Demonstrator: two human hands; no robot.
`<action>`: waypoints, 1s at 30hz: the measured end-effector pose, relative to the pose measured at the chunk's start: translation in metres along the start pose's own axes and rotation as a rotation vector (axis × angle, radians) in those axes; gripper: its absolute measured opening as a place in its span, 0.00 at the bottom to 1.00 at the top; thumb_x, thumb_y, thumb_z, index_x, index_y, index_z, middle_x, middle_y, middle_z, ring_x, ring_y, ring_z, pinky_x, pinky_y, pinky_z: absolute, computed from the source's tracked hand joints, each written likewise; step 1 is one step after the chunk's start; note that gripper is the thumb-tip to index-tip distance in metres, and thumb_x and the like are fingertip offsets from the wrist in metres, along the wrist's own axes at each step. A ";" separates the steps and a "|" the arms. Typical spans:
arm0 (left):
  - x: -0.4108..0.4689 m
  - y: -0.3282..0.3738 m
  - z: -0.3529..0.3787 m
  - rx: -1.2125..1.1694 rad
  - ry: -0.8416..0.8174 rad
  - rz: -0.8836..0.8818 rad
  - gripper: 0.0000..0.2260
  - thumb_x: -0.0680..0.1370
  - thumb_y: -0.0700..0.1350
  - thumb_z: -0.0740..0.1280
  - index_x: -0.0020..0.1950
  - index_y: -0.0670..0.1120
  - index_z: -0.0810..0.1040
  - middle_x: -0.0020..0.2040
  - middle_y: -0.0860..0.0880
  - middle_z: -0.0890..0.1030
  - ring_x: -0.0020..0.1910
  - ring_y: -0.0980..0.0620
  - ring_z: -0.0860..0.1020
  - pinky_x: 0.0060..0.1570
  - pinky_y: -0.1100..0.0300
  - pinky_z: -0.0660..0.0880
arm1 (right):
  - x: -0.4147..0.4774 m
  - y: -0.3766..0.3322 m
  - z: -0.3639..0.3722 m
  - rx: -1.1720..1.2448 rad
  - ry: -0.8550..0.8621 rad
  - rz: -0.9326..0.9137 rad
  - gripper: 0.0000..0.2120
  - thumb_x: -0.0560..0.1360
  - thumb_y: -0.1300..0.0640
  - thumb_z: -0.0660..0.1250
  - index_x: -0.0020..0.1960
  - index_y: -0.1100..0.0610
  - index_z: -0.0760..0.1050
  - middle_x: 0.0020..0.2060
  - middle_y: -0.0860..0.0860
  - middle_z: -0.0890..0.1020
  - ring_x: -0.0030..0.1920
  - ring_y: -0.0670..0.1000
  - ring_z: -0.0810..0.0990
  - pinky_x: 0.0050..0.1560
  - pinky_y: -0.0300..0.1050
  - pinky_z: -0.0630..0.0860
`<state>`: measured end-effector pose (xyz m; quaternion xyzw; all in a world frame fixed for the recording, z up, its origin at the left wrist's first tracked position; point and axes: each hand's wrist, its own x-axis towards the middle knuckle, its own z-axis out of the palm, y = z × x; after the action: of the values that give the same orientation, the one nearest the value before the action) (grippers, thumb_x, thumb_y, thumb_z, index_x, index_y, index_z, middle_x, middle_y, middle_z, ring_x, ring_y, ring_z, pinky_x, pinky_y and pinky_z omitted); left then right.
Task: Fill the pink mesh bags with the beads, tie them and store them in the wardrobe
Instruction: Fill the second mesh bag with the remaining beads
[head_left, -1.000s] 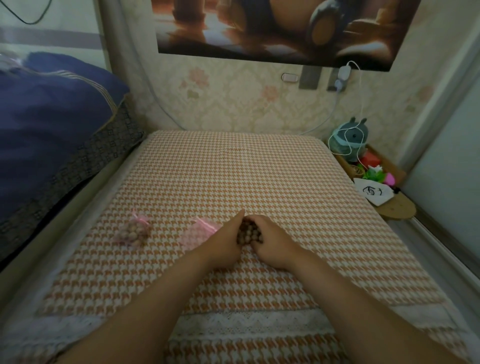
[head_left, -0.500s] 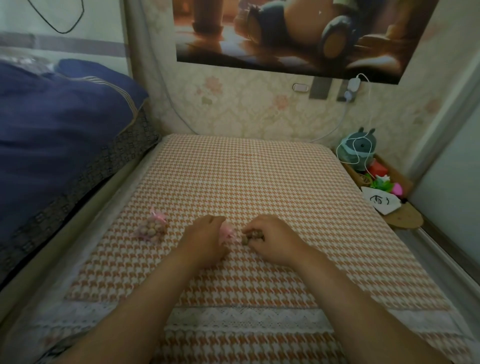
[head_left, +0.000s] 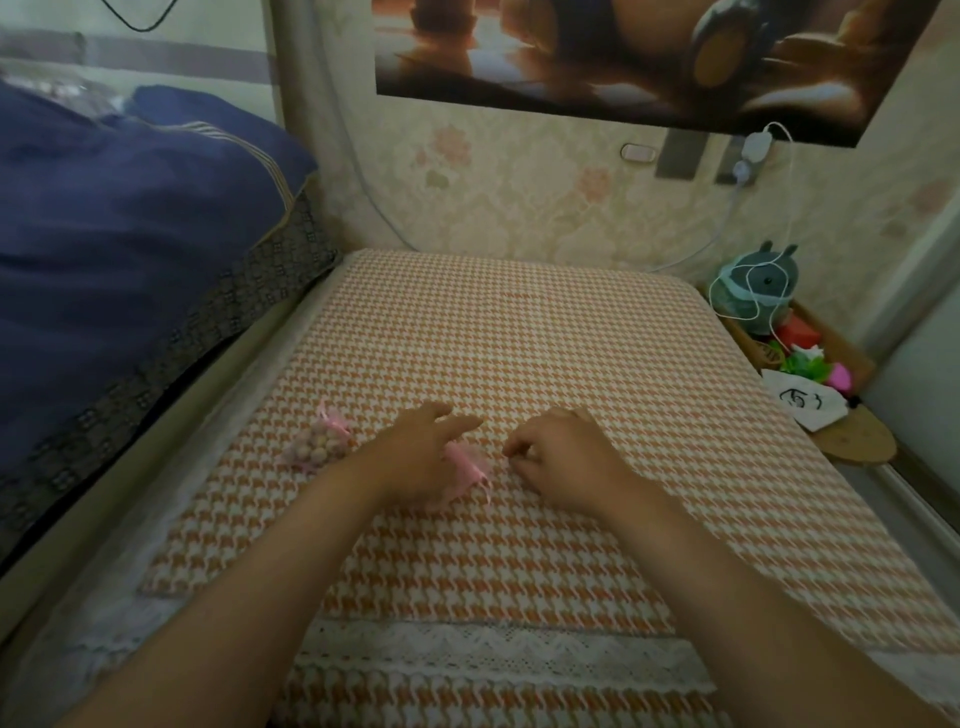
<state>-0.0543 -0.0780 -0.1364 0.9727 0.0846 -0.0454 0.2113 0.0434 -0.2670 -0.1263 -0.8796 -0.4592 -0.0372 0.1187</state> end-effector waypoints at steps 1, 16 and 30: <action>0.003 0.002 -0.001 0.010 -0.041 -0.005 0.27 0.79 0.45 0.62 0.75 0.62 0.61 0.79 0.50 0.54 0.77 0.45 0.53 0.74 0.47 0.59 | 0.000 0.000 -0.002 0.027 0.016 0.014 0.09 0.79 0.51 0.67 0.56 0.45 0.83 0.53 0.42 0.84 0.56 0.47 0.76 0.66 0.48 0.64; 0.004 0.010 -0.021 -0.170 0.187 0.116 0.05 0.76 0.48 0.70 0.40 0.54 0.76 0.40 0.55 0.80 0.40 0.56 0.78 0.42 0.60 0.74 | 0.008 -0.001 -0.015 0.650 0.139 0.218 0.04 0.78 0.52 0.71 0.52 0.46 0.82 0.42 0.43 0.84 0.39 0.42 0.83 0.39 0.34 0.79; -0.009 0.035 -0.021 -0.272 0.290 0.094 0.03 0.71 0.48 0.77 0.40 0.51 0.85 0.32 0.57 0.79 0.32 0.65 0.75 0.33 0.72 0.68 | -0.006 -0.011 -0.027 0.689 0.043 0.088 0.06 0.78 0.55 0.71 0.52 0.44 0.81 0.43 0.42 0.83 0.40 0.49 0.83 0.41 0.49 0.84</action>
<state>-0.0558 -0.1020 -0.1021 0.9344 0.0738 0.1169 0.3283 0.0323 -0.2723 -0.0991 -0.8057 -0.4040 0.1068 0.4198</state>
